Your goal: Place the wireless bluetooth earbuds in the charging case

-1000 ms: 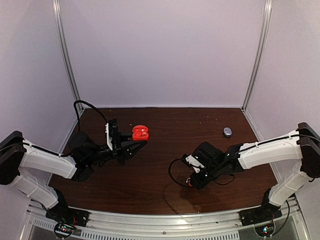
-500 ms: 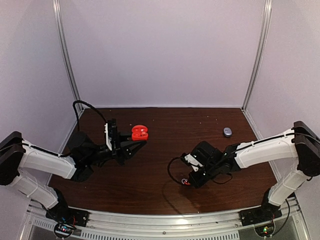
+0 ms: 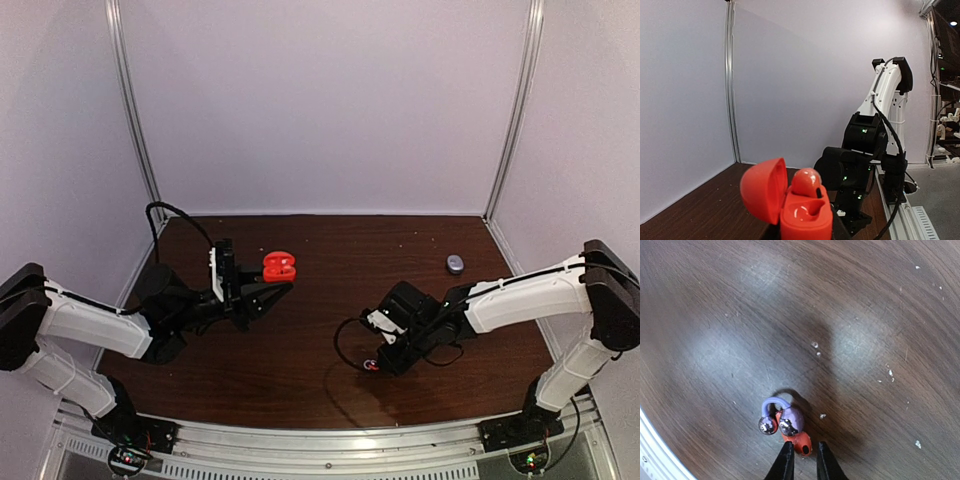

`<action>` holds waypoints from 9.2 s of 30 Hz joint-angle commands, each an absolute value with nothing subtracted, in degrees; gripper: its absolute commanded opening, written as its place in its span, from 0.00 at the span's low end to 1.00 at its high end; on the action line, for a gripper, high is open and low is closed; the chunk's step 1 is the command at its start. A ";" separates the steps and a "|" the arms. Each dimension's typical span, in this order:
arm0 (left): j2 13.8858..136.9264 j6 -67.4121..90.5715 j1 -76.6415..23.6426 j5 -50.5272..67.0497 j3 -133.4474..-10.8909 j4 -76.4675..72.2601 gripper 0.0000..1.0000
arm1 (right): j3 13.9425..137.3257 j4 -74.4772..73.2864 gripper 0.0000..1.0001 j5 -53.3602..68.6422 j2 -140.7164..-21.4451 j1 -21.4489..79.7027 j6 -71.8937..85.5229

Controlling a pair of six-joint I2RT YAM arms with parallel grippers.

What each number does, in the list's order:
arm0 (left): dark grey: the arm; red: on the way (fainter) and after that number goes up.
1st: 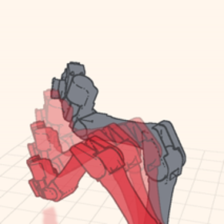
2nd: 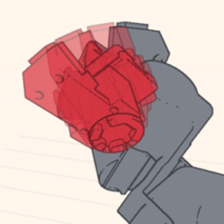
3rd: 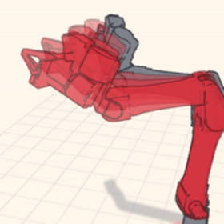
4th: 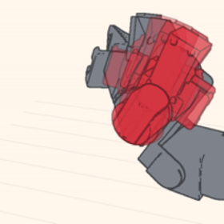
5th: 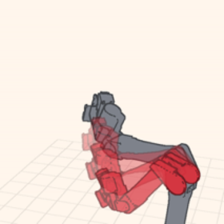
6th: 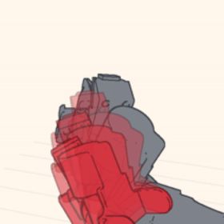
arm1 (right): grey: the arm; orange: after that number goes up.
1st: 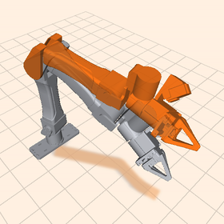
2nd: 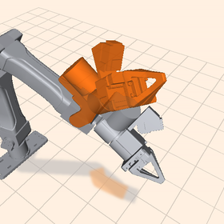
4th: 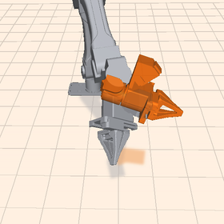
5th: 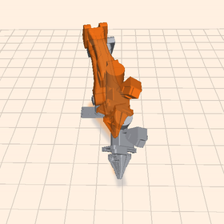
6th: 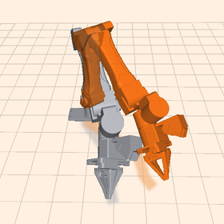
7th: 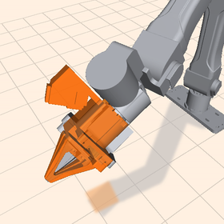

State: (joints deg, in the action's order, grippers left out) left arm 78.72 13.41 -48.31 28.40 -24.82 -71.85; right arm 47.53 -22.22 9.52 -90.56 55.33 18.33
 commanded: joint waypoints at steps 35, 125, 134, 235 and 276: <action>76.99 12.91 -47.81 27.69 -24.39 -72.68 0.00 | 48.33 -24.52 0.04 8.75 -88.38 54.45 18.02; 75.35 12.13 -47.68 27.21 -23.46 -71.63 0.00 | 49.37 -19.95 0.29 7.99 -97.71 56.32 13.01; 75.35 12.06 -47.64 27.49 -23.72 -71.46 0.00 | 51.48 -23.36 0.35 6.88 -92.62 56.21 12.44; 70.78 13.15 -45.44 25.75 -18.85 -73.09 0.00 | 75.12 -45.50 0.09 9.65 -106.96 57.34 -2.06; 70.95 14.12 -45.27 26.95 -17.78 -75.03 0.00 | 86.73 -61.18 0.31 6.15 -117.22 72.22 3.87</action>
